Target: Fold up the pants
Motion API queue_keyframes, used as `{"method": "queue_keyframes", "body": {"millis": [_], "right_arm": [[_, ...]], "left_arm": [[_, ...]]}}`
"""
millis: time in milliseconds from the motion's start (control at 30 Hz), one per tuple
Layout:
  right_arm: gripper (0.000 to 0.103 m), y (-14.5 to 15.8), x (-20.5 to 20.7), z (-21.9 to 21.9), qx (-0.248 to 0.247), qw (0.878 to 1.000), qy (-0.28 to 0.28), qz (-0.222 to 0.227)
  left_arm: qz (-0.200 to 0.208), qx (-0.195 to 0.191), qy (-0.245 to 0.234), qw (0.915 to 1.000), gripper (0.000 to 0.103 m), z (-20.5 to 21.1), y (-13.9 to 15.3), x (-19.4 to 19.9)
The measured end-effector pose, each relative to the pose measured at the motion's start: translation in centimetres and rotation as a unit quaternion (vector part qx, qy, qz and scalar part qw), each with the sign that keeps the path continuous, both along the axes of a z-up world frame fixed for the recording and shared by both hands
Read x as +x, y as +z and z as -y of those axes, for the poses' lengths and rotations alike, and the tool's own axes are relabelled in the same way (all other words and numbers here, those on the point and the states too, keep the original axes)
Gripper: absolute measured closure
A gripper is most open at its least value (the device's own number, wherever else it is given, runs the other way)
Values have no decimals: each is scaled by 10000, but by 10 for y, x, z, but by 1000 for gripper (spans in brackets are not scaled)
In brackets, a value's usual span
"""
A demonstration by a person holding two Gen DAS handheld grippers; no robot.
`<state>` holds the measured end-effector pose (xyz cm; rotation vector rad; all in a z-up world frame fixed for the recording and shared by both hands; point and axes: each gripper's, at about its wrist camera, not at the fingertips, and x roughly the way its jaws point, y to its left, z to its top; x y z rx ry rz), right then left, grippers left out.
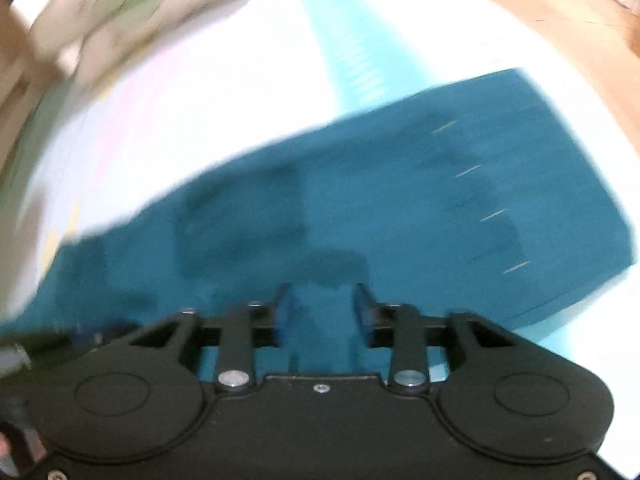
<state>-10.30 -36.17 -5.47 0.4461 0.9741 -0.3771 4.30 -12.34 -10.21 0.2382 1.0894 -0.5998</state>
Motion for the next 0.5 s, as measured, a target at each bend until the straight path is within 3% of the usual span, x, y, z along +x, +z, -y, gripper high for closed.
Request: {"method": "queue_keyframes", "body": {"millis": [233,400,500], "right_arm": [[44,6,-30,108,-394,9947,-941,144],[43,-6,-43,160,-775,9924,-948,87],[42,-27,-36,170,-517,9952,-815,153]], "left_arm": [[-63,97,-219,9997,89,49,-10,2],[-74,325,-280,9991,89,70,-27,5],[9,316,-264,9991,89,70,-32,5]]}}
